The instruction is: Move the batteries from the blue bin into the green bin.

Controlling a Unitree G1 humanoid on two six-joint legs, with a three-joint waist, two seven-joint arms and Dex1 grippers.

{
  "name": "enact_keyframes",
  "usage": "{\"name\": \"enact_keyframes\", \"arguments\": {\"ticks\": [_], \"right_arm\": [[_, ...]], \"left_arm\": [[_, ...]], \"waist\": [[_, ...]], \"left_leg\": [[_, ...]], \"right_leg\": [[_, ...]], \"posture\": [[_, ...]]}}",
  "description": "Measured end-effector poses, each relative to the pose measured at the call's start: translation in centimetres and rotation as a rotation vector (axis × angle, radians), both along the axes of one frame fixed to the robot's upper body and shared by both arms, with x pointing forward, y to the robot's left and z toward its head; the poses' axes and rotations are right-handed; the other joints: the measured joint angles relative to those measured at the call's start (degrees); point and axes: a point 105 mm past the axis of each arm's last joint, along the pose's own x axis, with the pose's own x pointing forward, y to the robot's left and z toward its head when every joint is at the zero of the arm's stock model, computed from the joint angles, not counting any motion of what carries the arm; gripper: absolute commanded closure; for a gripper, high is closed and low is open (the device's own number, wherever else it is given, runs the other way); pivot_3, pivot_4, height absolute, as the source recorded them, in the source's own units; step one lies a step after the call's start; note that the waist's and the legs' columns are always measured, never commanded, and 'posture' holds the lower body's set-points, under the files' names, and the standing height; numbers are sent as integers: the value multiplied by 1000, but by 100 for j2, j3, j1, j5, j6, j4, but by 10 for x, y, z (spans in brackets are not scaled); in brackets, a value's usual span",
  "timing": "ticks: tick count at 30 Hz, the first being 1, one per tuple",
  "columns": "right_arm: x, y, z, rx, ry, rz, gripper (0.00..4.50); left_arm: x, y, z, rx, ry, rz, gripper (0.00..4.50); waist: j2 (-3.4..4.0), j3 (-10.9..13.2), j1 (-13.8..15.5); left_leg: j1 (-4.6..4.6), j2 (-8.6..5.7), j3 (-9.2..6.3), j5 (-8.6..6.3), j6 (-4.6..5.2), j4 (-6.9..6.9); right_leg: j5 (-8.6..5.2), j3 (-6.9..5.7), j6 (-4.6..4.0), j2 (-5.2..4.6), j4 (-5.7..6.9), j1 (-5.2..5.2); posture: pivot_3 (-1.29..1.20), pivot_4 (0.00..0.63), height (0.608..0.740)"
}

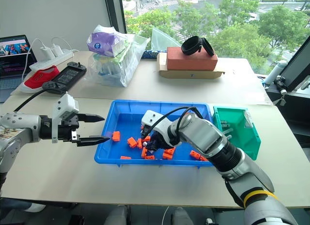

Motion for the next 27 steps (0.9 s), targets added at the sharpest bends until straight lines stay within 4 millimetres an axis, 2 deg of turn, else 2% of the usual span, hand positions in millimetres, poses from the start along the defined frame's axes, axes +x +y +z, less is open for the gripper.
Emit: {"name": "enact_keyframes", "arguments": {"ticks": [8, 15, 18, 20, 24, 27], "right_arm": [[0, -1, -13, -1, 46, -16, 2761], [4, 0, -15, -1, 31, -16, 2761], [6, 1, -15, -2, 15, -16, 3388], [6, 2, -15, 6, 16, -16, 4138], [8, -2, -10, 24, 21, -23, 4253], [11, -12, -5, 26, 19, -43, 4253]], "left_arm": [[-1, -1, 0, -4, 2, -7, 0], [-1, -2, 1, -3, -1, -5, 0], [-1, -2, 1, -3, -1, -4, 0], [-1, -2, 0, -3, 0, -5, 0], [-1, -3, 1, -1, -2, -11, 0], [1, -5, 9, -2, -27, -20, 0]], "waist": [[0, 0, 0], [0, 0, -3], [0, 0, -5], [0, 0, -4], [0, 0, 5], [0, 0, 15]], "left_leg": [[0, 0, -1, 0, 0, 0], [0, 0, -1, 0, 0, 0], [0, 0, -1, 0, 0, 0], [0, 0, -1, 0, 0, 0], [0, 0, -1, 0, 0, 0], [-1, 0, -1, 0, 0, -1]], "right_leg": [[0, -1, 0, 0, 0, 1], [0, -2, 0, 0, -1, 1], [0, -2, 0, 0, -1, 1], [0, -2, 0, 0, 0, 1], [0, -2, 0, 0, -1, 1], [0, -3, 0, 0, -4, 2]], "posture": [[0, 150, 736], [0, 150, 736], [0, 150, 736], [0, 150, 736], [0, 150, 736], [0, 150, 736]]}}
